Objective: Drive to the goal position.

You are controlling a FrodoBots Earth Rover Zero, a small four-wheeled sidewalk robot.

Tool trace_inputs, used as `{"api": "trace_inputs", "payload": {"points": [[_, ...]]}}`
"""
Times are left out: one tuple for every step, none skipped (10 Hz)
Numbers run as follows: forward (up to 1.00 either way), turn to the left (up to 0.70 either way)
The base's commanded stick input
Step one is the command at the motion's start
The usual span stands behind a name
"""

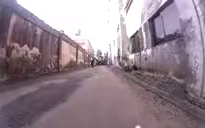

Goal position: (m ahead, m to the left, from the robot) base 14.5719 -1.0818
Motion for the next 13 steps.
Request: {"api": "trace_inputs", "payload": {"points": [[0.70, 0.01], [0.70, 0.01], [0.70, 0.01], [0.70, 0.01], [0.70, 0.01], [0.70, 0.01], [0.70, 0.01], [0.70, 0.01], [0.70, 0.01], [0.70, 0.01], [0.70, 0.01], [0.70, 0.01], [0.70, 0.01]]}}
